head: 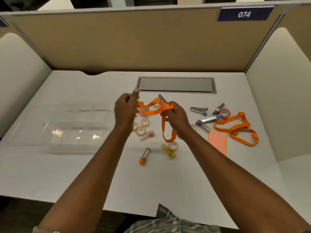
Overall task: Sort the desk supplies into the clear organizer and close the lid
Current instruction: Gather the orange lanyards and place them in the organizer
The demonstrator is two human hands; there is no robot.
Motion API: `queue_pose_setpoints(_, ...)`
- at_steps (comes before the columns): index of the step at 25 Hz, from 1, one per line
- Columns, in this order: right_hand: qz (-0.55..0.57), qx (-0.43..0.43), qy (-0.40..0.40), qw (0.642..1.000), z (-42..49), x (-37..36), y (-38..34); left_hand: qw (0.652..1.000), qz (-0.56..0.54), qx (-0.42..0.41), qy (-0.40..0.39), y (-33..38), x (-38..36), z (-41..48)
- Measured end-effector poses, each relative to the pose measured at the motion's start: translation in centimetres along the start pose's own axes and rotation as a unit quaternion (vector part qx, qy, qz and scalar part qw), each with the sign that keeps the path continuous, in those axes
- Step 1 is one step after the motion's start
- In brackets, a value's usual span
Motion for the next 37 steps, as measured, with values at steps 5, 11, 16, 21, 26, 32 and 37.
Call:
queue_pose_setpoints(5, 0.030, 0.013, -0.045, 0.998, 0.7, 2.1, -2.8, 0.991, 0.044, 0.066, -0.106, -3.9, -5.2, -0.1)
queue_pose_setpoints(11, 0.107, -0.067, 0.020, 0.992, 1.7, 4.7, -2.8, 0.828, -0.231, 0.242, -0.449, -3.3, -11.6, -3.1)
queue_pose_setpoints(16, -0.042, -0.042, -0.048, 0.997, 2.2, 9.7, 2.6, 0.875, -0.031, 0.244, -0.418, -5.0, -14.5, -3.1)
queue_pose_setpoints(21, -0.170, -0.097, -0.014, 0.981, 1.5, 17.2, 10.4, 0.913, 0.115, 0.171, -0.352, -5.6, -15.6, -1.4)
queue_pose_setpoints(26, -0.445, -0.224, 0.017, 0.867, -1.6, 21.4, 18.5, 0.917, 0.149, 0.159, -0.335, -5.9, -16.8, -1.8)
queue_pose_setpoints(32, -0.529, -0.142, 0.019, 0.837, -3.3, 21.4, 20.9, 0.914, 0.162, 0.145, -0.343, -6.3, -16.6, -1.8)
queue_pose_setpoints(37, -0.441, -0.122, 0.122, 0.881, -1.7, 22.4, 17.6, 0.922, 0.164, 0.120, -0.331, -6.3, -15.5, -1.6)
Point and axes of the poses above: each hand's wrist, its own z-axis towards the middle knuckle, its own x-axis out of the back of the hand, y = z × x, the point moved 2 cm from there along z, towards the middle knuckle, and after that the axes turned 10 degrees about x, right-handed, at the moved point
